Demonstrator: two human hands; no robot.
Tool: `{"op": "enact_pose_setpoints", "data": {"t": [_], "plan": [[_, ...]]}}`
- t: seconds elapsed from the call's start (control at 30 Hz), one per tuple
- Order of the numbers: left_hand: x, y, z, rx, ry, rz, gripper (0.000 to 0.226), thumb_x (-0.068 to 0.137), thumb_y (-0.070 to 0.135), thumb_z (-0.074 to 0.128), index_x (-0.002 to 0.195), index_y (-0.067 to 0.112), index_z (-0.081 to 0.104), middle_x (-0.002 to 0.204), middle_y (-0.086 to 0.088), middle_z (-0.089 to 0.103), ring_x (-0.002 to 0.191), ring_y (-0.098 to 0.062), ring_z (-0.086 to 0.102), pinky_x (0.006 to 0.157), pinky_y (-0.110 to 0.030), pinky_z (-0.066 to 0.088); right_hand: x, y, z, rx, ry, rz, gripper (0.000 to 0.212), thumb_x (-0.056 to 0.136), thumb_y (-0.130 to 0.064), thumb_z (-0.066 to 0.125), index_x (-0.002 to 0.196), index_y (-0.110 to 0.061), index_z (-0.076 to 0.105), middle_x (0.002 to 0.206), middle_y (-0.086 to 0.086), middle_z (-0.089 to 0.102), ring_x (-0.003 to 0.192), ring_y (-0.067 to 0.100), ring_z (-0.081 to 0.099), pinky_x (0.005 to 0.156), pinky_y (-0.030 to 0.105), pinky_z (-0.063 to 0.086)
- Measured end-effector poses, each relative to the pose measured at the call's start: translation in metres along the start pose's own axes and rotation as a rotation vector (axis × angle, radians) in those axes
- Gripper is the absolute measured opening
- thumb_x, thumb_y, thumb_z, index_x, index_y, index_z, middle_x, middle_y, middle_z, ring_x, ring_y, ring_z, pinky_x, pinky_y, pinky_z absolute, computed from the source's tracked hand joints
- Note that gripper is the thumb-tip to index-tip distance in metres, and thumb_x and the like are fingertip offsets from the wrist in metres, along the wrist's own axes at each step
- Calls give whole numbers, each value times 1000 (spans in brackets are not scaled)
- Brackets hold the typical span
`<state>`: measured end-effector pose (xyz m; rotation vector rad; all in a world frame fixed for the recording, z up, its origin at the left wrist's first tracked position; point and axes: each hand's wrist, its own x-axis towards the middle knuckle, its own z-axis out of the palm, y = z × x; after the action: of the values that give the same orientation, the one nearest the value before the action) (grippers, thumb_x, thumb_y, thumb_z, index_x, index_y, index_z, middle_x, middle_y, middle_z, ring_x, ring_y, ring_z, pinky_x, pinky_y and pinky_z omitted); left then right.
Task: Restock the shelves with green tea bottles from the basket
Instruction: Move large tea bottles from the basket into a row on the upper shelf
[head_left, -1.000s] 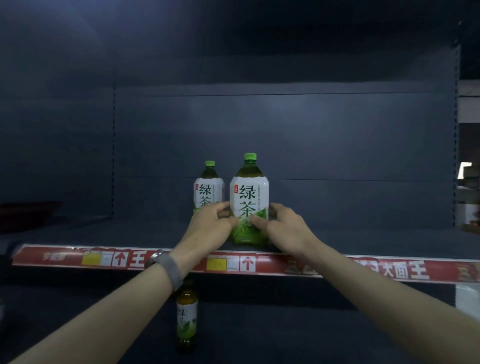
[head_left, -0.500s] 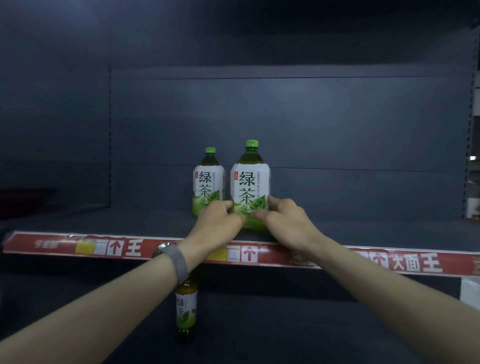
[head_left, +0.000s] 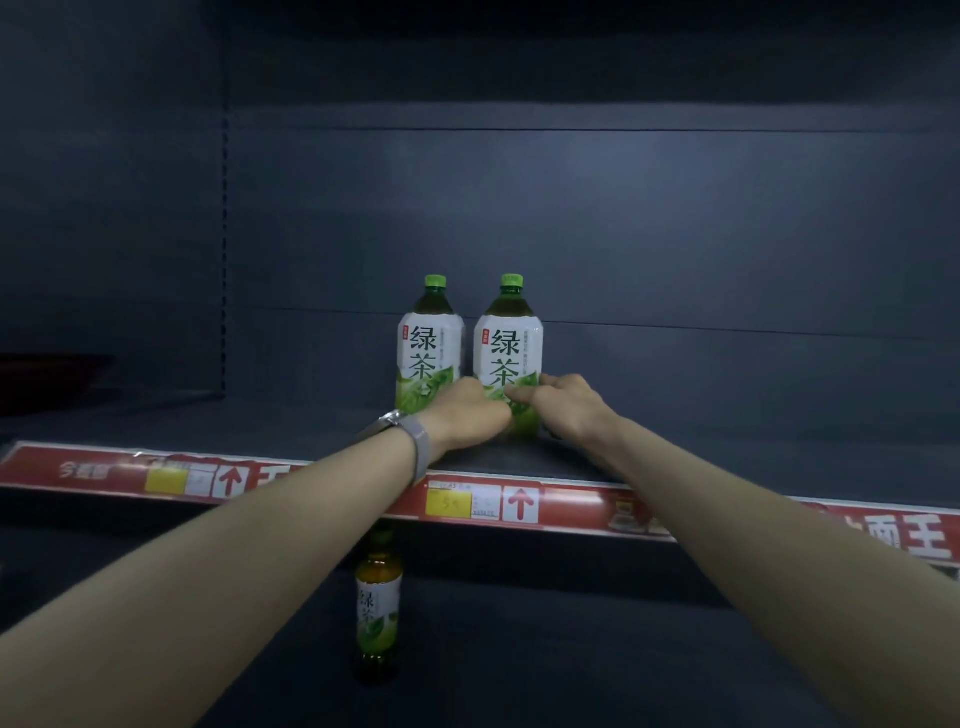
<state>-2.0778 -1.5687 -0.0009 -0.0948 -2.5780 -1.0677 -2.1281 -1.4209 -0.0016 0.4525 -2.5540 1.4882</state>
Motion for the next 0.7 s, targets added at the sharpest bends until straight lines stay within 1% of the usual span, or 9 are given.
{"op": "enact_pose_setpoints", "data": {"t": [0.07, 0.1, 0.17, 0.27, 0.4, 0.5, 0.57, 0.63, 0.7], "plan": [[4, -5, 2, 7, -4, -10, 30, 84, 15, 69, 114, 20, 71, 114, -2, 70, 108, -23, 62, 89, -32, 53, 3, 1, 4, -12, -24, -1, 60, 83, -56, 69, 137, -30, 68, 130, -1, 71, 119, 25, 66, 112, 45, 50], [5, -7, 2, 4, -7, -11, 32, 83, 16, 71, 116, 21, 71, 115, -2, 70, 109, -23, 62, 96, -34, 53, 5, 1, 6, -13, -28, -3, 63, 81, -60, 68, 138, -31, 67, 131, -1, 70, 121, 25, 65, 113, 45, 49], [7, -11, 1, -30, -6, -6, 35, 83, 17, 71, 117, 22, 71, 117, -2, 71, 111, -24, 62, 101, -37, 52, 11, 1, 9, 8, -22, 0, 77, 69, -68, 67, 137, -31, 68, 133, -1, 70, 122, 25, 65, 113, 45, 49], [10, -14, -3, -57, 4, -11, 32, 82, 15, 71, 114, 19, 72, 117, -3, 71, 113, -25, 62, 101, -35, 52, 16, 0, 13, 15, -31, -1, 82, 68, -70, 65, 139, -30, 66, 134, 0, 69, 123, 27, 65, 113, 46, 49], [12, -21, -6, -44, 45, -39, 48, 68, 27, 68, 114, 19, 75, 118, 0, 71, 113, -23, 61, 102, -36, 52, 17, 3, 18, 34, -42, -23, 91, 59, -77, 68, 139, -33, 65, 132, -2, 70, 121, 26, 66, 112, 46, 50], [16, -30, -4, -26, 61, -38, 27, 77, 24, 72, 103, 18, 77, 109, 0, 72, 104, -20, 63, 98, -37, 54, 22, 9, 20, 59, -88, -47, 97, 52, -81, 70, 138, -36, 64, 131, -5, 70, 120, 24, 66, 112, 46, 49], [19, -33, -3, -36, 78, -31, 21, 80, 22, 72, 99, 17, 77, 107, -1, 72, 101, -19, 63, 94, -36, 54, 25, 11, 20, 74, -103, -49, 99, 52, -81, 73, 139, -36, 63, 133, -4, 70, 120, 24, 67, 113, 46, 49], [19, -34, -3, -78, 83, -33, 23, 79, 20, 71, 100, 16, 78, 109, 0, 73, 103, -19, 63, 94, -35, 54, 21, 7, 20, 64, -107, -53, 99, 54, -78, 76, 143, -35, 60, 135, -4, 69, 121, 24, 67, 114, 45, 48], [18, -34, -4, -126, 83, -35, 30, 74, 19, 70, 103, 17, 79, 112, 2, 74, 107, -18, 63, 98, -35, 53, 13, 1, 20, 37, -117, -62, 91, 67, -66, 79, 148, -32, 55, 139, -4, 66, 123, 22, 65, 116, 43, 47]]}}
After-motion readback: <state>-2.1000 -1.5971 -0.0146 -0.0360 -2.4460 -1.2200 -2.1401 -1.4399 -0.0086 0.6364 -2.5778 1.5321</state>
